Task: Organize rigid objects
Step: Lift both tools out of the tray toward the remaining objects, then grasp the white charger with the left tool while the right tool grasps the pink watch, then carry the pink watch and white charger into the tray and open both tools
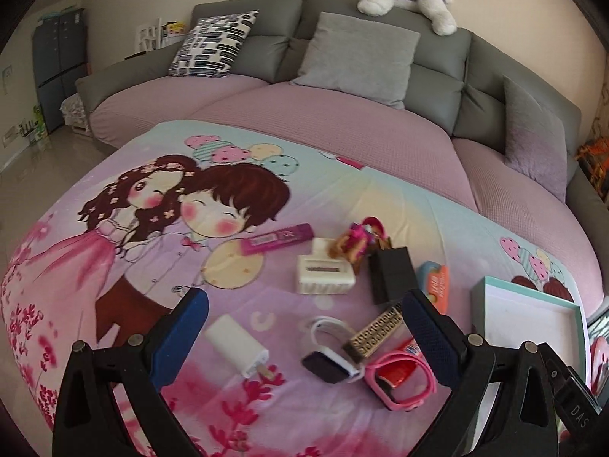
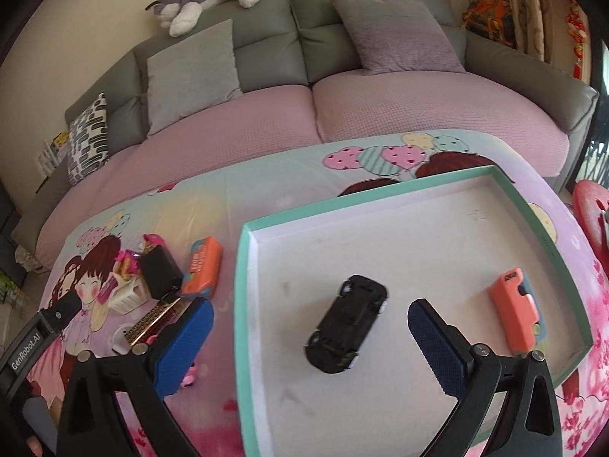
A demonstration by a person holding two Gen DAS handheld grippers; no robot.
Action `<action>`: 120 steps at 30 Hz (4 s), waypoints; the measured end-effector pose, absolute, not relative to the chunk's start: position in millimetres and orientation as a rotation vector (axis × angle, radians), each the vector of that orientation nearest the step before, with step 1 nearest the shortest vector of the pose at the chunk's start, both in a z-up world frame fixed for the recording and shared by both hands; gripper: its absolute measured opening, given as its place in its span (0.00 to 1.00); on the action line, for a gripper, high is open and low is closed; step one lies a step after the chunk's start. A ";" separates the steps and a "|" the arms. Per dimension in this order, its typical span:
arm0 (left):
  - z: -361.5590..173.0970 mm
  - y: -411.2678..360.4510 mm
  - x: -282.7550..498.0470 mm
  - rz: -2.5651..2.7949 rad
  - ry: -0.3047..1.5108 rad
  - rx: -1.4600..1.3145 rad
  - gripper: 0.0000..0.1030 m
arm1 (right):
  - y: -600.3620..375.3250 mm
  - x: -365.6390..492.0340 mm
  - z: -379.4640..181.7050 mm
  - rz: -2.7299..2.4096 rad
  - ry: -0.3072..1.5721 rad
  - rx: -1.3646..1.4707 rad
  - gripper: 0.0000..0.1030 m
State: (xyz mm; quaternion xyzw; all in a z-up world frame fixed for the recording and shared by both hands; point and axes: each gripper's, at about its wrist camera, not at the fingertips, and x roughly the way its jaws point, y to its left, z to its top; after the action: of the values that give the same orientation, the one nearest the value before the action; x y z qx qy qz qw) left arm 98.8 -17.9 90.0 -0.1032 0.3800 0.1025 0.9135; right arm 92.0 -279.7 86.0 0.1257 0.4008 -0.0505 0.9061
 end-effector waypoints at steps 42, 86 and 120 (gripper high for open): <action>14.1 40.9 101.4 0.070 1.024 -0.220 0.90 | -143.6 119.0 18.2 0.079 1.083 0.052 0.84; 34.1 31.3 95.8 0.004 0.968 -0.209 0.52 | -165.5 109.9 48.5 0.158 0.966 0.190 0.16; 89.6 -193.2 131.3 -0.400 0.915 0.138 0.52 | -398.8 53.6 83.7 -0.379 0.721 0.543 0.16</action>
State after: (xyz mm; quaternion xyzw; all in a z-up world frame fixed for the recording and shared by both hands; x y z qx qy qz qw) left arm 131.3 -193.2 89.6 0.0660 0.4381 -0.1919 0.8757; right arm 53.6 -398.8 83.7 0.2606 0.3463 -0.1821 0.8826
